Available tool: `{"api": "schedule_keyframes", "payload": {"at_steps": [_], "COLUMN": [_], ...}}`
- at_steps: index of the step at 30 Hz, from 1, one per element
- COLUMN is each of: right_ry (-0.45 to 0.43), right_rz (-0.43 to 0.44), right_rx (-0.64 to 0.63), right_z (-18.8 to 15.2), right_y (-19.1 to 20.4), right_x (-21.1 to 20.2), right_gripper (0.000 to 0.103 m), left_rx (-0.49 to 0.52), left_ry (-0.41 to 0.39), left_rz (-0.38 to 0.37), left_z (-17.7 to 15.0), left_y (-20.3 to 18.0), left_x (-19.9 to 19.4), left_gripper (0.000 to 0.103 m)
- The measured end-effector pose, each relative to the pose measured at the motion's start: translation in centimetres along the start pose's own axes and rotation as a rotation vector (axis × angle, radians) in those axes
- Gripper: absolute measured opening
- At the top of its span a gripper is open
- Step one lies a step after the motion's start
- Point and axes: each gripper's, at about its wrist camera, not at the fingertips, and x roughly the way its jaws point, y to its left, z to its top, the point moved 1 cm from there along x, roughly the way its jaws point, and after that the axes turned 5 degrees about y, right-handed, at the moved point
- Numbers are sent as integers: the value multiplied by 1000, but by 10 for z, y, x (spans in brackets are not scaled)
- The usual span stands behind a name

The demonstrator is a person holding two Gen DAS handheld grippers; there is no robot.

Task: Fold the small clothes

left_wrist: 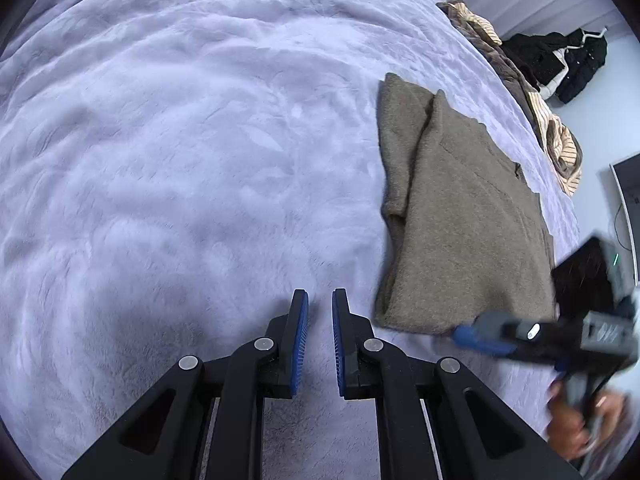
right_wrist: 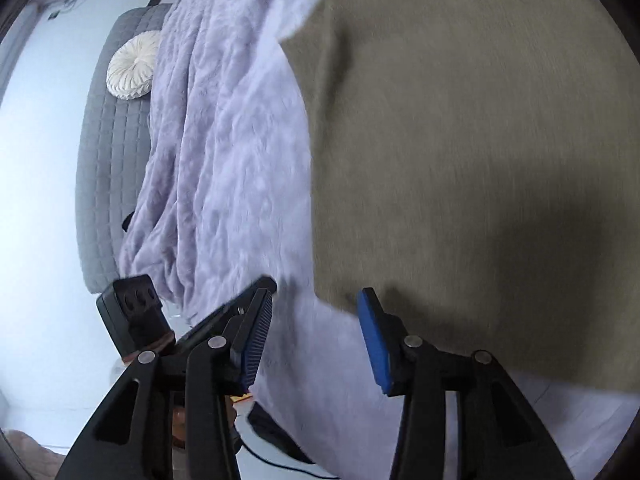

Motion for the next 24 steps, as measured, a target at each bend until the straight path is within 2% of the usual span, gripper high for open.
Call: {"api": "schedule_keyframes", "payload": {"at_steps": [2,5,7,10,11,12,13,17,18,19,20,21,22,24], "right_ry": [-124,-309,-377,-366,-324,-299,-299,-300,-289,-276,-261,-240,-213,-170], "right_rz": [25,118,165,188,213,247,284,434,462,469,452,414,351,223], "right_rx": [66,158,182,167,182,200,205,187,205,227,242,250,257,250], "right_z": [-14,-22,-19,-6,1,6,8,5,4,3,3,3,2,-2], "right_y": [-23,-44,-43,-31,-27,-24,-18,-9,-12,-17,-21,-26,-30,-33], "right_x": [5,8,13,22,26,28,30,16,20,26,34,45,57,73], "right_gripper": [48,49,49,49,43,12,8,8,8,8,8,8,8,11], "left_rx": [-8,-11,-12,-20,-20,-19,-18,-22,-25,-28,-39,-55,-57,-33], "left_ry": [10,20,14,18,21,19,12,-6,-6,-3,2,-13,-48,-53], "left_rz": [9,6,6,25,41,51,55,58,63,73,89,106,109,121], "left_z": [-3,-5,-7,-9,-9,-9,-10,-15,-17,-18,-19,-21,-22,-21], "left_y": [1,1,-2,-3,-3,-3,-3,0,1,3,5,7,7,5], "left_x": [4,8,7,7,6,5,3,-3,-1,1,3,1,-3,-6], "left_gripper": [12,12,12,12,12,12,12,12,16,31,82,103,103,103]}}
